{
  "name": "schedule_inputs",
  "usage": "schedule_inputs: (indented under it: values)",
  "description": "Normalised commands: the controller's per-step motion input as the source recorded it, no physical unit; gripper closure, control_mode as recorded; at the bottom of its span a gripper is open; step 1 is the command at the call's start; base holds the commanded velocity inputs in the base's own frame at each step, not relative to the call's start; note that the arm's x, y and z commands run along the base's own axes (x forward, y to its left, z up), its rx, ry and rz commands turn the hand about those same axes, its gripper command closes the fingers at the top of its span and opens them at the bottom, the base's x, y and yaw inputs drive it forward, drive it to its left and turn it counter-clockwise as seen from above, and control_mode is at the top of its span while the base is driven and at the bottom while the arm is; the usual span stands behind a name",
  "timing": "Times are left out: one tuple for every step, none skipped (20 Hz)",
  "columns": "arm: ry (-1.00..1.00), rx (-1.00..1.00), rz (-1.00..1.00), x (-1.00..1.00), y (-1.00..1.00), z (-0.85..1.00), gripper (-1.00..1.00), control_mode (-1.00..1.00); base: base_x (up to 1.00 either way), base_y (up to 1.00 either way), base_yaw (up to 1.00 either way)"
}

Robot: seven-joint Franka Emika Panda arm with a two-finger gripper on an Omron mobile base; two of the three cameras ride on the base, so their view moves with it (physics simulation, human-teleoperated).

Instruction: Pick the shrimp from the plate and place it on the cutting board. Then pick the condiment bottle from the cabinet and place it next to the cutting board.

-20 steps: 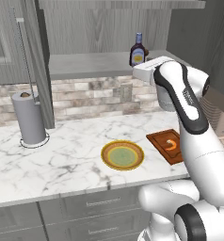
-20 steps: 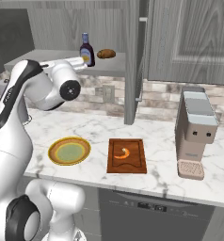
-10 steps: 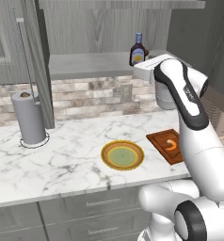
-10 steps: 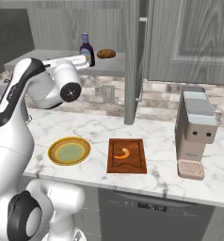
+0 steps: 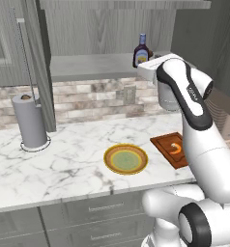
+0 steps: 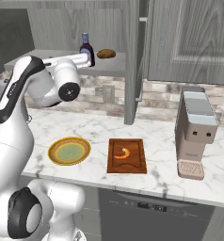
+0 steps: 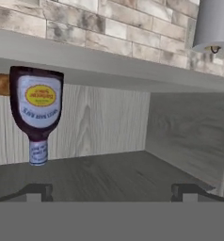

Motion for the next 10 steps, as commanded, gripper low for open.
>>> schedule_inputs:
  values:
    - [0.0,0.0,-0.05,0.02,-0.05,0.13,-1.0,-1.0,0.0,0.0,0.0]
    - [0.0,0.0,-0.05,0.02,-0.05,0.14,-1.0,-1.0,0.0,0.0,0.0]
    - [0.0,0.0,-0.05,0.01,-0.07,0.14,-1.0,-1.0,0.0,0.0,0.0]
    - [0.0,0.0,-0.06,0.01,-0.08,0.16,-1.0,-1.0,0.0,0.0,0.0]
    - [0.0,0.0,-0.06,0.01,-0.09,0.17,-1.0,-1.0,0.0,0.0,0.0]
    - [0.0,0.0,-0.06,0.02,-0.1,0.17,-1.0,-1.0,0.0,0.0,0.0]
    - [0.0,0.0,-0.06,0.02,-0.11,0.17,-1.0,-1.0,0.0,0.0,0.0]
    - [0.0,0.0,-0.06,0.04,-0.11,0.16,-1.0,-1.0,0.0,0.0,0.0]
    - [0.0,0.0,-0.06,0.05,-0.12,0.14,-1.0,-1.0,0.0,0.0,0.0]
    - [0.0,0.0,-0.06,0.06,-0.12,0.14,-1.0,-1.0,0.0,0.0,0.0]
